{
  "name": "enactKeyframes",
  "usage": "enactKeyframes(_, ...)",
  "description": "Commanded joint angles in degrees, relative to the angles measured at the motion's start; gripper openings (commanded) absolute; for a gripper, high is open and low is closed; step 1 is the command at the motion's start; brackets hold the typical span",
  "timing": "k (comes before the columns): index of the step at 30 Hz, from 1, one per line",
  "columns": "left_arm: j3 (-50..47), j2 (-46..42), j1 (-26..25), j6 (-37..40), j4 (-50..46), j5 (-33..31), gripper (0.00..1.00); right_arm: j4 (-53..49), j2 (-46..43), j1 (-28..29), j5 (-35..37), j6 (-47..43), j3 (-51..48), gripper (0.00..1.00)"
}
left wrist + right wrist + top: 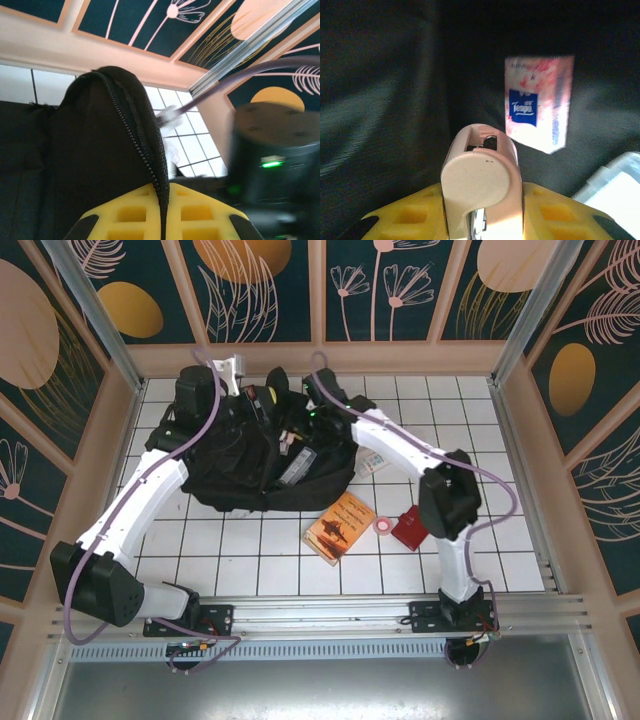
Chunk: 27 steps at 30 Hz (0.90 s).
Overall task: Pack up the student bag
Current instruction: Place the loose stationery in the student bag.
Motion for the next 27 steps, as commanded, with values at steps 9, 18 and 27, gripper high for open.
enactKeyframes(9,5.81,-2.05,0.15,-3.09,6.66,7.44,0.0,2.01,15.69,2.92,-15.48,8.62,19.65,0.37)
enactKeyframes(18,5.0,-2.26,0.15,-1.51,6.26,7.0,0.0,2.34,19.41,4.46,-18.88,10.62,23.88,0.69)
enactKeyframes(27,2.71,-3.89,0.23,2.28,2.07,-0.46,0.0,-0.32,11.14,2.41,-12.55,4.1,15.61,0.77)
